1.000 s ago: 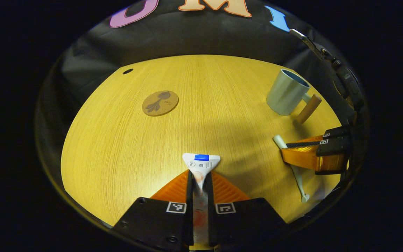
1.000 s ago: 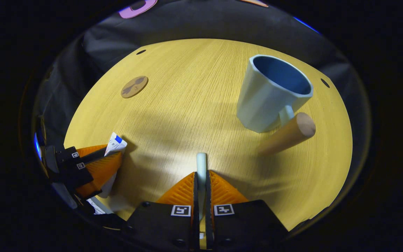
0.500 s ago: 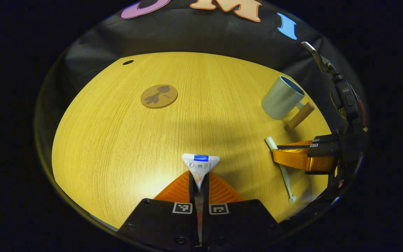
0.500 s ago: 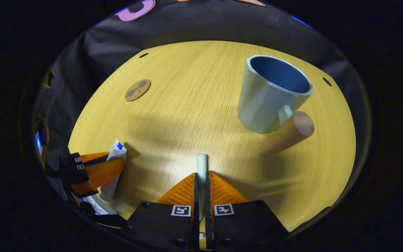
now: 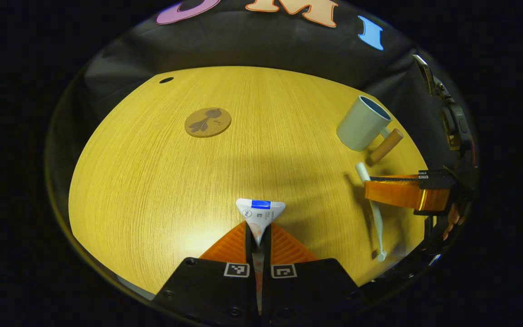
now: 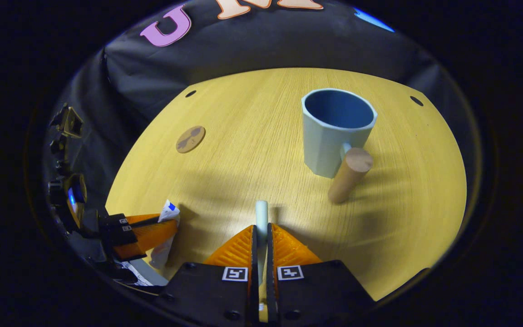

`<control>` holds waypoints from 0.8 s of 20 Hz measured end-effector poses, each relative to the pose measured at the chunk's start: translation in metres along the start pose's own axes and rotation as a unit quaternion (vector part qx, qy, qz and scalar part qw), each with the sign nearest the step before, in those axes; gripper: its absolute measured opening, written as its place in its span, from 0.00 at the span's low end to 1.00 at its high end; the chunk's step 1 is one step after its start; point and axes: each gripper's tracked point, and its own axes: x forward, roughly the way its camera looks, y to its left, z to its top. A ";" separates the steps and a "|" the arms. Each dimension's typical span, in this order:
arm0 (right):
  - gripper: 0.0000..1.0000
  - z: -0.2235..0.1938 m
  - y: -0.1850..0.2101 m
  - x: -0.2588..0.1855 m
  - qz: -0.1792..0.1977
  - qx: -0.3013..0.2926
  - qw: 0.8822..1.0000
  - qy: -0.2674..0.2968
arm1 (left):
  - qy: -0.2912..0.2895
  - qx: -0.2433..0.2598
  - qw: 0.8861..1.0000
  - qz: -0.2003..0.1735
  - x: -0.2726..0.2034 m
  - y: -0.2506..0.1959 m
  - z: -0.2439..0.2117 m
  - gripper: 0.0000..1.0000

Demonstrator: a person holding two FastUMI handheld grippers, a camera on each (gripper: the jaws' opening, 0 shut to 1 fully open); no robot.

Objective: Put the toothbrush and toothpaste on the desktop into the cup, then pick up the cup and place it on the coaster on the desktop.

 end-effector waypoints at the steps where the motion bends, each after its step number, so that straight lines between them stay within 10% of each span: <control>1: 0.07 0.006 0.001 -0.002 0.004 0.002 1.000 -0.011 | 0.001 -0.001 1.000 -0.001 0.000 0.000 0.000 0.03; 16: 0.09 0.135 -0.017 -0.057 0.004 0.018 0.980 -0.200 | -0.007 0.015 1.000 -0.003 -0.007 0.000 0.010 0.03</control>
